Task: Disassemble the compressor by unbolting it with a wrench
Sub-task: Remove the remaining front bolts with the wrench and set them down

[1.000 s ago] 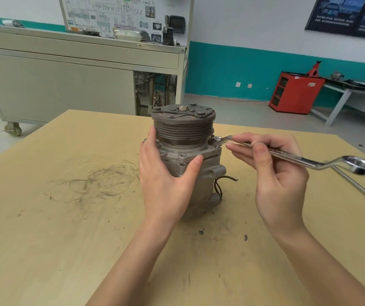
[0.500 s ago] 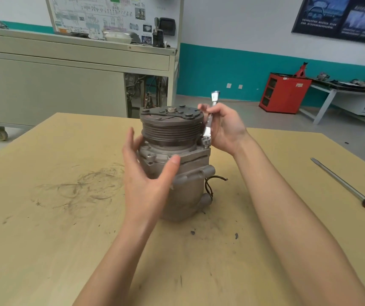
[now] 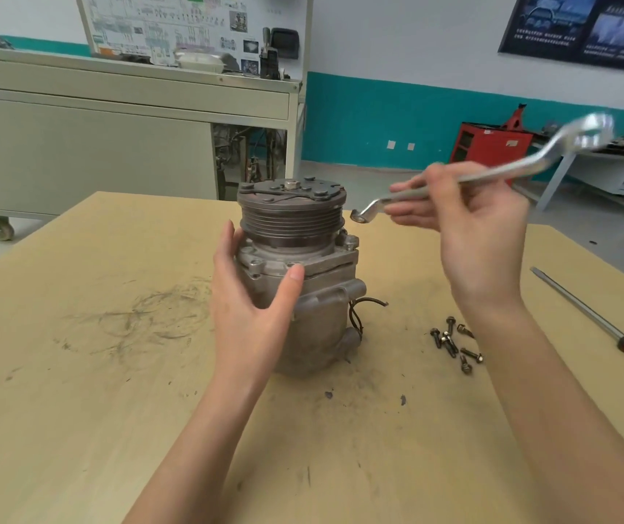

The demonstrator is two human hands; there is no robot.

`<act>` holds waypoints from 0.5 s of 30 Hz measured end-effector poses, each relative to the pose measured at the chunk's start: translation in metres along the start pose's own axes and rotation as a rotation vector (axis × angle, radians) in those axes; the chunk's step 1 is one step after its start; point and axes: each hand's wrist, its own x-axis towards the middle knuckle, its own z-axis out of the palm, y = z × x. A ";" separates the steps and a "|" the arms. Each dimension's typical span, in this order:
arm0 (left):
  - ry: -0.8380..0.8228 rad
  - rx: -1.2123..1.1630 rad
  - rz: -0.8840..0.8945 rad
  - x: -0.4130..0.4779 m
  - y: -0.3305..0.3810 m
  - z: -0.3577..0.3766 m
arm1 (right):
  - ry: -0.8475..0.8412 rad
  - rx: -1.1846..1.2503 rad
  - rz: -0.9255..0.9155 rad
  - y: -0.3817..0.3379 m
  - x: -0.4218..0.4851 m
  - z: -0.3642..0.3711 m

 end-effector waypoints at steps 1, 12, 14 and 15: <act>0.000 0.006 0.002 0.000 0.000 0.000 | -0.017 -0.097 -0.099 0.000 -0.010 0.002; -0.015 0.006 0.015 0.000 -0.003 0.001 | -0.217 -0.369 -0.365 0.000 -0.040 0.000; -0.016 0.007 0.024 0.000 -0.002 0.002 | -0.238 -0.352 -0.385 0.004 -0.041 -0.004; -0.016 0.007 0.027 0.000 -0.002 0.002 | -0.256 -0.324 -0.384 0.006 -0.040 -0.005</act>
